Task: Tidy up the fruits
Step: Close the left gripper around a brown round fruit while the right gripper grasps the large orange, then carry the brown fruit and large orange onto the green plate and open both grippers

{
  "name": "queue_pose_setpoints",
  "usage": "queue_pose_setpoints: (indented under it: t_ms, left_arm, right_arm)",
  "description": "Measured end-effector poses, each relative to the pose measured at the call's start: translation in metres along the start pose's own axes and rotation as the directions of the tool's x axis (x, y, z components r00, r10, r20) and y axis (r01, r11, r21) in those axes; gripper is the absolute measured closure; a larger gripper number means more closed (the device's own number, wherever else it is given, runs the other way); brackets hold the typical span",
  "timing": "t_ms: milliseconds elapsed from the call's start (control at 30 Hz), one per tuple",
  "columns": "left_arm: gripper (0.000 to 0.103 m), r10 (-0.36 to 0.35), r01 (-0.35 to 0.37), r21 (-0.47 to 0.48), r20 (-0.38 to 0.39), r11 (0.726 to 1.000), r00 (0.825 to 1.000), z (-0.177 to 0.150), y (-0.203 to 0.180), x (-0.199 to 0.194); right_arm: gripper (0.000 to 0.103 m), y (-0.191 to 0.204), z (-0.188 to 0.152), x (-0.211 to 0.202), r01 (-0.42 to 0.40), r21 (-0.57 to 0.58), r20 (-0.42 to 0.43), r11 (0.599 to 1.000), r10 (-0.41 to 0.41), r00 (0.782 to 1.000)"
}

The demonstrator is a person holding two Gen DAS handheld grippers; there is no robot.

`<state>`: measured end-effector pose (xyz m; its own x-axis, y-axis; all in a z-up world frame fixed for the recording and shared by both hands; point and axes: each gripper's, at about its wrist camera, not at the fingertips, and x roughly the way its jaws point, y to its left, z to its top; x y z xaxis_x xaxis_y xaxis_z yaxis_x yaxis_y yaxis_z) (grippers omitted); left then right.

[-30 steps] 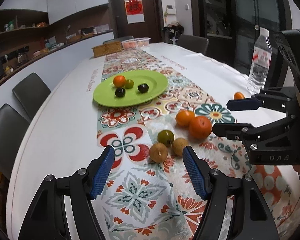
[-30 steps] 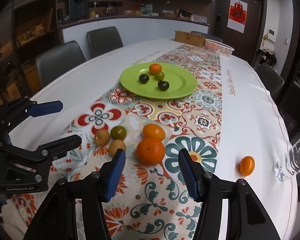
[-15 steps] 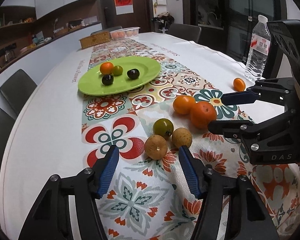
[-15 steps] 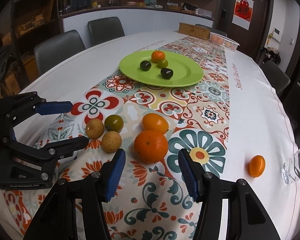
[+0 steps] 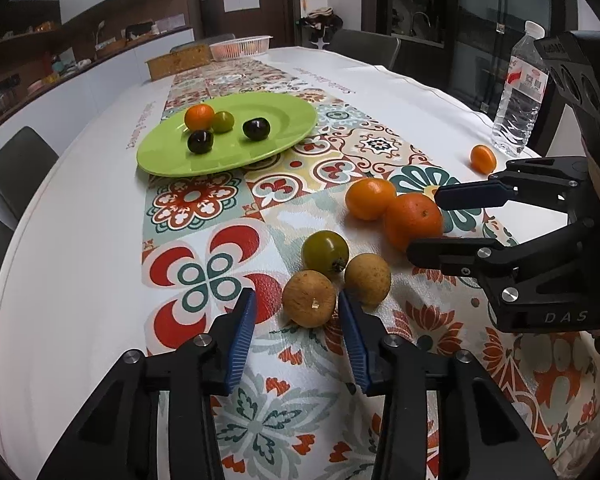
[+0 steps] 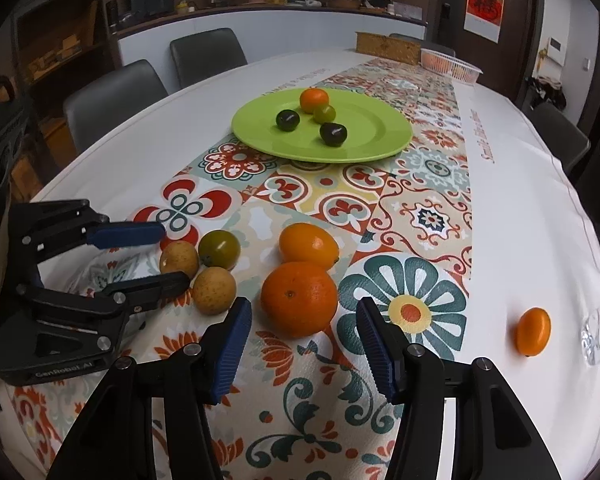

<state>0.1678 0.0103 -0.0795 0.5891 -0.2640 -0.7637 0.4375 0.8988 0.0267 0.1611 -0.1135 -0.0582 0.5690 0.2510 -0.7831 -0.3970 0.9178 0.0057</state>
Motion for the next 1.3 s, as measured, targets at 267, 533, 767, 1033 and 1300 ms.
queue_pose_setpoints:
  t_ms: [267, 533, 767, 1033, 1300]
  left_arm:
    - [0.075, -0.029, 0.029, -0.016, -0.021, 0.999, 0.999, 0.002, -0.001, 0.003]
    - [0.075, -0.032, 0.03, -0.059, -0.029, 0.998, 0.999, 0.003, 0.0, 0.002]
    - [0.075, -0.012, 0.012, -0.084, 0.002, 0.996, 1.0, 0.005, -0.001, -0.011]
    - [0.075, 0.01, -0.006, -0.104, 0.047, 0.995, 0.999, 0.013, -0.004, -0.03]
    - [0.075, 0.041, -0.032, -0.089, 0.1, 0.995, 0.994, 0.022, -0.01, -0.052]
  right_arm:
    - [0.053, 0.001, 0.001, 0.006, -0.024, 0.009, -0.008, 1.0, 0.024, 1.0]
    - [0.06, 0.001, 0.002, 0.01, -0.028, 0.01, -0.01, 1.0, 0.029, 1.0]
    - [0.061, 0.0, 0.001, 0.003, -0.045, 0.029, 0.001, 0.999, 0.045, 0.999]
    - [0.061, 0.004, 0.006, -0.018, -0.054, 0.022, 0.05, 0.998, 0.053, 0.997]
    - [0.061, 0.001, 0.015, -0.042, -0.048, 0.026, 0.118, 0.999, 0.045, 0.992]
